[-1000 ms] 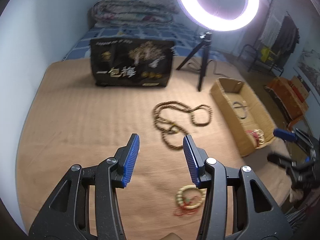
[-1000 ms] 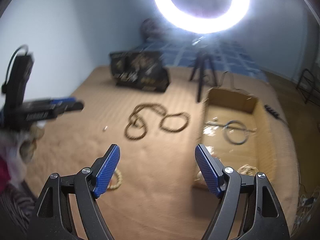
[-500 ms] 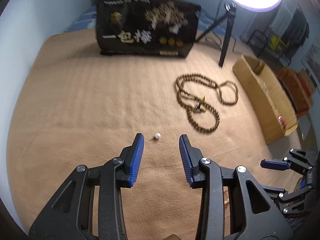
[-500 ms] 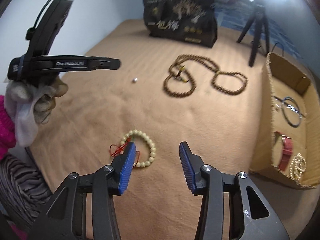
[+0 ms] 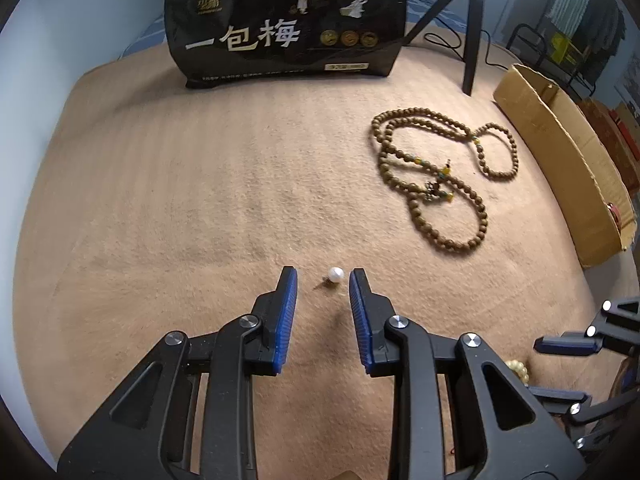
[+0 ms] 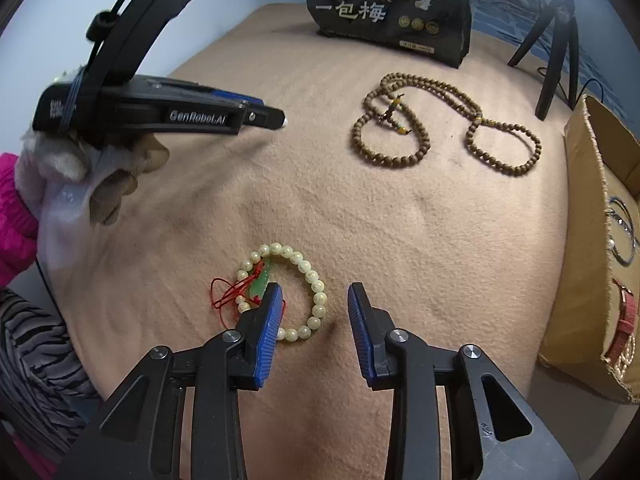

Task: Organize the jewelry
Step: 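Grasp the second pearl earring with the left tool while the right tool grasps the cream bead bracelet, then carry the pearl earring and cream bracelet over the box with both tools, then open both tools to drop the earring and bracelet into the box, then move the left tool to the wooden bead necklace while the right tool approaches the jade pendant, then grasp the wooden bead necklace with the left tool while the right tool grasps the jade pendant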

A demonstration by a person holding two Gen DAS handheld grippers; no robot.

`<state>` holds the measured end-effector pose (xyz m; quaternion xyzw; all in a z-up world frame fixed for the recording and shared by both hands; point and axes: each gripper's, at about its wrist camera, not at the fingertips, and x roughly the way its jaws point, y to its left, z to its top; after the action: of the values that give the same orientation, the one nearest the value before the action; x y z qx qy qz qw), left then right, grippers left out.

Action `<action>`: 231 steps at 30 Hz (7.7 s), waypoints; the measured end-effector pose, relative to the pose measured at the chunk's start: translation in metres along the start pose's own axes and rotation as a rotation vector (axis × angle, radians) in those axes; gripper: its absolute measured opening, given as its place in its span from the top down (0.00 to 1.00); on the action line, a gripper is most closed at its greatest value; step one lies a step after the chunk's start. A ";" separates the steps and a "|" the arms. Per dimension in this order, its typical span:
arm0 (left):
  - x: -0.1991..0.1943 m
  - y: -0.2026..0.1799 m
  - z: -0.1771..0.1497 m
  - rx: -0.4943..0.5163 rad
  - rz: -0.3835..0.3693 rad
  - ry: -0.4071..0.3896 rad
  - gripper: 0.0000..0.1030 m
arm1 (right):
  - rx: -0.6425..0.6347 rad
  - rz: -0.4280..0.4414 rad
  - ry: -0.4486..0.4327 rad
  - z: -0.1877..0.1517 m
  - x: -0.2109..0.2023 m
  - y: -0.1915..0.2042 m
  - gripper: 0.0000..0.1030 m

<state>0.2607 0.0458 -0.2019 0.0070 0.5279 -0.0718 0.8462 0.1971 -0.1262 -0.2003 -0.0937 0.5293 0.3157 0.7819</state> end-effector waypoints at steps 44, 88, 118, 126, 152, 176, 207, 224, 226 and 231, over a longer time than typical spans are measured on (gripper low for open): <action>-0.034 0.022 0.006 -0.082 0.014 -0.102 0.94 | -0.085 -0.041 -0.160 0.016 -0.050 0.039 0.95; -0.093 -0.171 0.046 0.067 -0.293 -0.260 0.94 | 0.333 -0.291 -0.422 -0.009 -0.168 -0.162 0.95; -0.024 -0.248 0.077 0.133 -0.312 -0.162 0.64 | 0.424 -0.333 -0.315 -0.032 -0.139 -0.210 0.80; -0.032 -0.239 0.076 0.130 -0.282 -0.179 0.64 | 0.436 -0.355 -0.318 -0.032 -0.141 -0.210 0.61; -0.071 -0.134 0.058 0.062 -0.156 -0.209 0.42 | 0.464 -0.392 -0.296 -0.027 -0.142 -0.190 0.28; -0.063 -0.001 0.034 -0.150 -0.094 -0.187 0.42 | 0.112 -0.215 -0.284 -0.006 -0.096 -0.055 0.28; 0.027 -0.013 0.057 -0.201 -0.196 -0.018 0.42 | -0.156 -0.211 -0.127 -0.018 0.011 0.061 0.28; 0.061 -0.029 0.073 -0.279 -0.259 0.007 0.42 | -0.008 -0.125 -0.086 -0.021 0.011 0.021 0.60; 0.060 -0.030 0.073 -0.270 -0.257 0.006 0.42 | 0.006 -0.078 -0.103 -0.022 0.007 0.020 0.60; 0.061 -0.029 0.074 -0.274 -0.267 0.010 0.42 | -0.009 -0.014 -0.137 -0.017 0.001 0.030 0.60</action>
<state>0.3491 0.0036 -0.2217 -0.1780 0.5331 -0.1109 0.8197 0.1663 -0.1106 -0.2032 -0.0791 0.4726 0.3184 0.8179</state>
